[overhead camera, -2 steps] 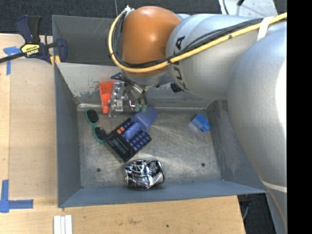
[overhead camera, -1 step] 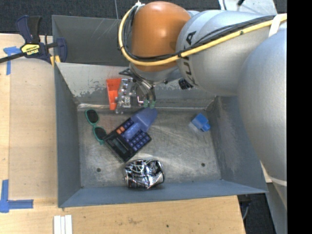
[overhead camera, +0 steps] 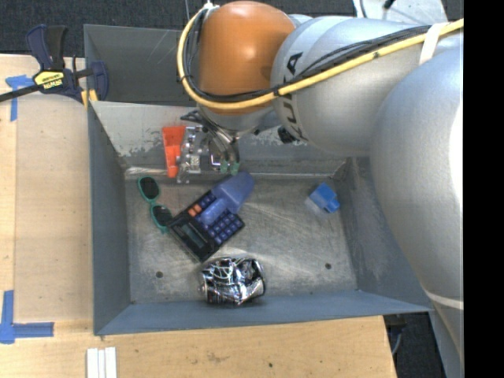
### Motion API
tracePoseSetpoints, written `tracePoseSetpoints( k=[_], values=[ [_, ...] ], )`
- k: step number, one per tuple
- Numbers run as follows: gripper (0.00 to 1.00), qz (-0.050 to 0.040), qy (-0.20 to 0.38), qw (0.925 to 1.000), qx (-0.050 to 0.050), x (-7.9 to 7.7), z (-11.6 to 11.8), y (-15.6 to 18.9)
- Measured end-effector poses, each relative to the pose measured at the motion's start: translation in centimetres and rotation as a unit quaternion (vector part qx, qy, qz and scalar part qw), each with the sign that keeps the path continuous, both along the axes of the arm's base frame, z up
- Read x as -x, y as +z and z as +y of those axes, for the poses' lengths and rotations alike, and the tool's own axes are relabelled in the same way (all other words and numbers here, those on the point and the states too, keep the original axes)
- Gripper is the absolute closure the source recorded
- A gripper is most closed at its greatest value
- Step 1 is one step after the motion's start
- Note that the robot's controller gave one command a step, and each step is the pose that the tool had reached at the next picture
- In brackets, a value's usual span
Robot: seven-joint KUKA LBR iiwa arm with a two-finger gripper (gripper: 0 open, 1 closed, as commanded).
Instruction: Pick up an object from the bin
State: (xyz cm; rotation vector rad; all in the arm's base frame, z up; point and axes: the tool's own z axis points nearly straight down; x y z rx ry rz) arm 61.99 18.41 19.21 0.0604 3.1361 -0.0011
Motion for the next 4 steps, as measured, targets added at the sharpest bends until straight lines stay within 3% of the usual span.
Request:
tracePoseSetpoints(
  k=[1, 2, 3, 4],
  values=[
    [1.0, 0.0019, 0.001, 1.0, -0.002, 0.2, -1.1, 0.7],
    [1.0, 0.0002, 0.004, 1.0, 0.0, -0.1, -0.8, 0.5],
    [1.0, 0.0, 0.008, 1.0, -0.002, -0.1, 1.3, 0.5],
    [1.0, 0.0018, -0.004, 1.0, -0.001, -0.4, -1.2, 0.8]
  ],
)
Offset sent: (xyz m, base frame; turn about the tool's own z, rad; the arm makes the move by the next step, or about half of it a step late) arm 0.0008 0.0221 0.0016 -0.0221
